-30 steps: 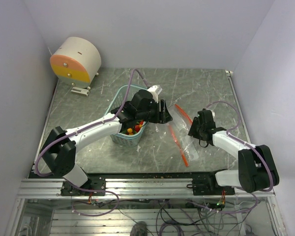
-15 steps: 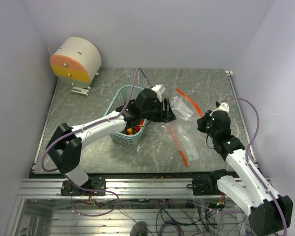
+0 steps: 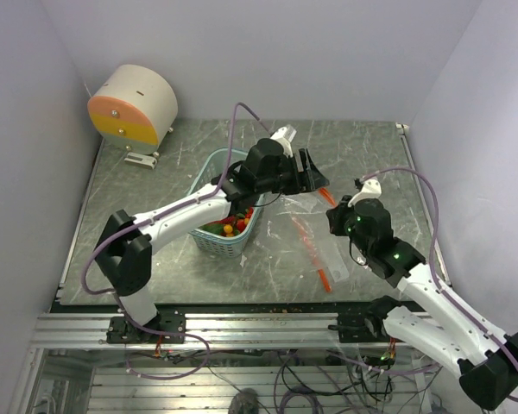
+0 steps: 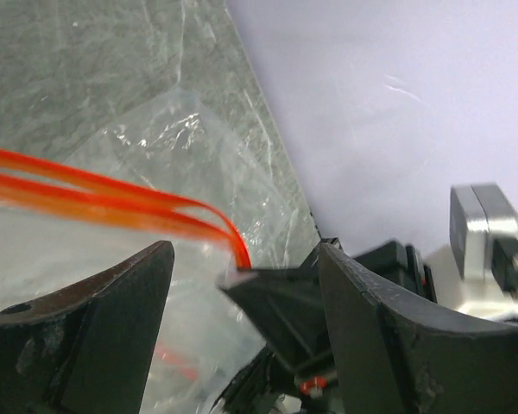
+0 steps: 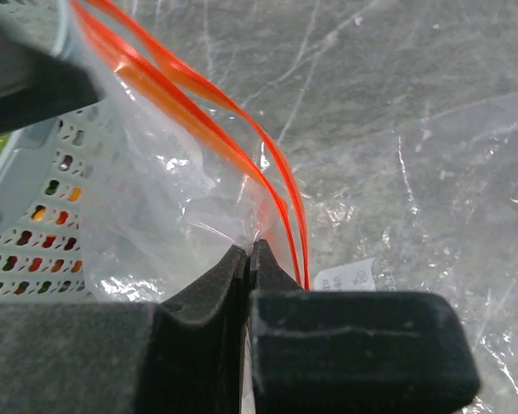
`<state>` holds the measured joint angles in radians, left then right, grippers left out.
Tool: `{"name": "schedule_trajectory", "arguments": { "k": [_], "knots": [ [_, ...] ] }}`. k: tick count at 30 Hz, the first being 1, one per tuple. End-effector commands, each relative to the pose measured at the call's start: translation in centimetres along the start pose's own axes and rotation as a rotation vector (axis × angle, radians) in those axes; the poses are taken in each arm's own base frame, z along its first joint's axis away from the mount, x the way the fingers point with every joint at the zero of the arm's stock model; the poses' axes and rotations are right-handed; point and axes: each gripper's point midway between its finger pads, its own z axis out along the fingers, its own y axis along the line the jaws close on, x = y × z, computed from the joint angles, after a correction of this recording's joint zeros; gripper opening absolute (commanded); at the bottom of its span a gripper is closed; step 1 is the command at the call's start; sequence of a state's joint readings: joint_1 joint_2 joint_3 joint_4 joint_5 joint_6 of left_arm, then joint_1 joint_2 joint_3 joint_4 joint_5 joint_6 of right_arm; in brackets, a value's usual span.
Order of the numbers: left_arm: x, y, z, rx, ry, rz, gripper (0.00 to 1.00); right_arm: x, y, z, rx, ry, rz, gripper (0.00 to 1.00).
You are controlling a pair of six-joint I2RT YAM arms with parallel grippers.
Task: Place the food in the zip-top bag and seal the zipper
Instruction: Open the zipper of the food storage bag.
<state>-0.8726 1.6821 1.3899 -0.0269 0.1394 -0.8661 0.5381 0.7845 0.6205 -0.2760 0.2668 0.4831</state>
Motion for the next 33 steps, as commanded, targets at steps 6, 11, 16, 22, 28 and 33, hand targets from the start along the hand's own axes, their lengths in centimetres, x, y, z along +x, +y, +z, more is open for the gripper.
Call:
{"name": "schedule_trajectory", "arguments": {
  "k": [6,11,16,22,28,33],
  "knots": [
    [1.3,0.2,2.5,0.016,0.046,-0.048,0.77,-2.6,-0.6,-1.2,0.108,-0.096,-0.029,0.00],
    [0.6,0.7,0.9,-0.036,0.018,-0.008,0.79,-3.1,-1.4,-1.4,0.157,-0.114,-0.027,0.00],
    [0.4,0.8,1.2,-0.044,0.018,-0.009,0.79,-3.3,-0.6,-1.5,0.115,-0.121,-0.029,0.00],
    [-0.7,0.0,2.4,-0.011,-0.034,-0.025,0.80,-3.5,0.1,-1.9,0.075,-0.125,-0.033,0.00],
    [-1.3,0.6,3.2,-0.042,-0.060,-0.015,0.80,-3.6,0.6,-2.2,0.046,-0.130,-0.031,0.00],
    [-1.1,2.2,4.0,-0.091,-0.064,0.001,0.80,-3.8,0.7,-2.7,0.037,-0.144,-0.023,0.00]
  ]
}}
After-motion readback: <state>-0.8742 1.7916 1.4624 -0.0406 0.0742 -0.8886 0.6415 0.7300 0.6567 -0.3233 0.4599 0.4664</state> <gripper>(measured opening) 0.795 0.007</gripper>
